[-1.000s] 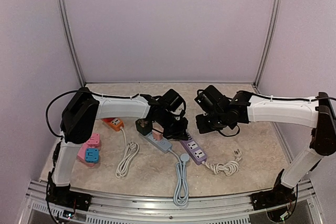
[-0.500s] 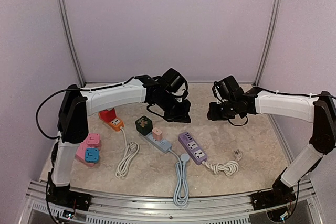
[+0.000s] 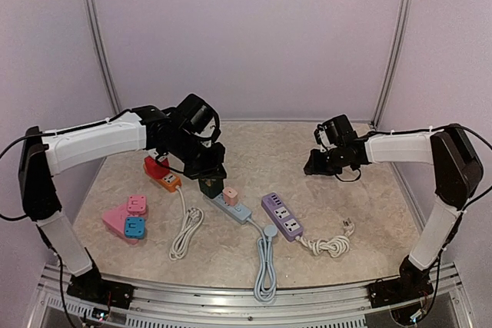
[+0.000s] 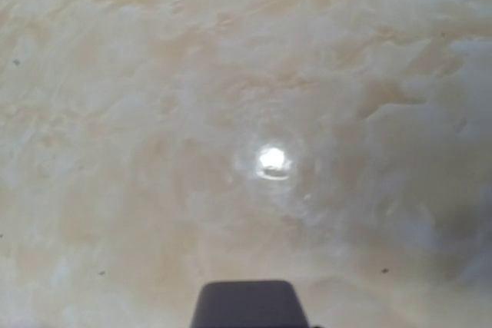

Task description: Pull the plug off the socket

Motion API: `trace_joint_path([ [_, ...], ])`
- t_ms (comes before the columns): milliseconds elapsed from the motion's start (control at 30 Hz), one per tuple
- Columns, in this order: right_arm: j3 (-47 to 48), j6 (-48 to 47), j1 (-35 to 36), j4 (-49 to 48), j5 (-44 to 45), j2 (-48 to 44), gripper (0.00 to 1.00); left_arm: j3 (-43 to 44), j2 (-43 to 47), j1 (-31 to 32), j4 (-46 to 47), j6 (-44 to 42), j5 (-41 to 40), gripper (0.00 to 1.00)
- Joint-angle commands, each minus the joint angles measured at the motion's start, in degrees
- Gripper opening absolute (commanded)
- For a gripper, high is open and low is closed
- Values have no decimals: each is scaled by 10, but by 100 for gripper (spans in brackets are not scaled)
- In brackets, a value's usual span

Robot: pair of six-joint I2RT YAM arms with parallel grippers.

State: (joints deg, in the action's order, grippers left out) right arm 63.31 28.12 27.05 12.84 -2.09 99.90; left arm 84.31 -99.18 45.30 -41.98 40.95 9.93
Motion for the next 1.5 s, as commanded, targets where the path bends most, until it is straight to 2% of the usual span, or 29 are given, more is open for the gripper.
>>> trace_joint_path([
  [0, -32, -4, -31, -44, -40, 12, 27, -37, 49, -12, -10, 10, -22, 1],
  [200, -75, 1, -57, -68, -68, 9, 43, -55, 73, -28, -9, 10, -23, 1],
  [333, -94, 1, -64, -67, -63, 0, 57, -56, 74, -30, -5, 10, -21, 2],
  [533, -116, -3, -73, -42, -28, -27, 78, -65, 72, -34, 3, 10, -18, 2],
  [800, -101, -19, -67, 23, 49, -57, 94, -77, 74, -45, 10, 10, -16, 2],
  [967, -88, -24, -54, 58, 97, -60, 100, -88, 76, -57, 16, 9, -11, 2],
  [1200, -84, -34, -45, 77, 127, -69, 100, -95, 82, -72, 18, 3, -8, 2],
  [1300, -78, -37, -16, 66, 102, -80, 100, -99, 83, -76, 21, 3, -4, 2],
  [1467, -36, -23, 41, 84, 119, -55, 100, -100, 81, -78, 28, 3, 0, 2],
])
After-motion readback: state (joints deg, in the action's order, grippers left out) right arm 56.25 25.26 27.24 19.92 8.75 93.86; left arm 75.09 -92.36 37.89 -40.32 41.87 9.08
